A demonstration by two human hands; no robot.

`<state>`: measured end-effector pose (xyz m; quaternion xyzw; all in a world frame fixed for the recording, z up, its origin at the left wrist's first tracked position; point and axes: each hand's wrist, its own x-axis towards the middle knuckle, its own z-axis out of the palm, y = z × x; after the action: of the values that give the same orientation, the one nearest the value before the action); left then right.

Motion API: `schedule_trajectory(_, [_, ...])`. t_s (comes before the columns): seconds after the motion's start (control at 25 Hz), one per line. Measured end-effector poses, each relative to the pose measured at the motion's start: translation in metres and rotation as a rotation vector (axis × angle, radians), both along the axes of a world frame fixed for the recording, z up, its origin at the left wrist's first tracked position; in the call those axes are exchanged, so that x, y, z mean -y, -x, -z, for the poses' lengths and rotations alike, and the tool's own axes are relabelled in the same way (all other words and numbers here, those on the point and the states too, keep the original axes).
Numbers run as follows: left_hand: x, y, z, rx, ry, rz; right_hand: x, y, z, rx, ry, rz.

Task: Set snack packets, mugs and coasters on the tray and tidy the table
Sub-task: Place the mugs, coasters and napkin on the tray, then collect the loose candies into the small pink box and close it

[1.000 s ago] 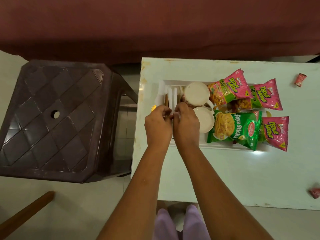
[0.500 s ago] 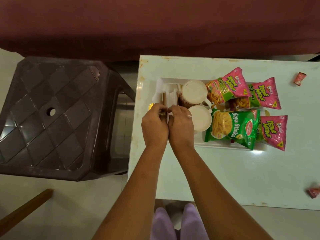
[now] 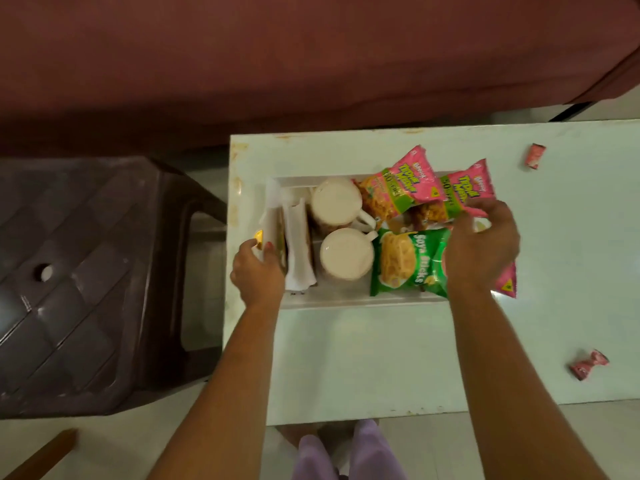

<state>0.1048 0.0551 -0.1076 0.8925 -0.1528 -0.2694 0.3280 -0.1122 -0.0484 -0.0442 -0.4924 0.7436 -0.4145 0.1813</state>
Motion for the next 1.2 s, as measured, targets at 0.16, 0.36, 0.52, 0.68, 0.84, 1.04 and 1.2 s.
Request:
schedule_trajectory(0.16, [0.012, -0.008, 0.012, -0.144, -0.029, -0.051, 0.048, 0.076, 0.023, -0.033, -0.486, 0.097])
schedule_trajectory(0.36, [0.031, 0.007, 0.013, -0.247, 0.017, -0.193, 0.081, 0.115, 0.047, 0.014, -0.780, -0.068])
schedule_trajectory(0.52, [0.034, 0.008, 0.009, -0.396, 0.083, -0.343, 0.081, 0.121, 0.060, 0.530, -0.907, -0.097])
schedule_trajectory(0.68, [0.034, 0.003, -0.005, -0.730, 0.329, -0.564, 0.082, 0.128, 0.068, 0.748, -0.955, -0.106])
schedule_trajectory(0.84, [0.031, 0.019, -0.008, -0.809, 0.363, -0.598, 0.087, 0.137, 0.068, 0.716, -0.942, -0.101])
schedule_trajectory(1.04, [0.037, 0.055, -0.021, -0.895, 0.392, -0.614, 0.103, 0.167, 0.052, 0.667, -0.871, -0.089])
schedule_trajectory(1.2, [0.052, 0.087, -0.038, -0.898, 0.376, -0.558, 0.111, 0.199, 0.033, 0.628, -0.816, -0.091])
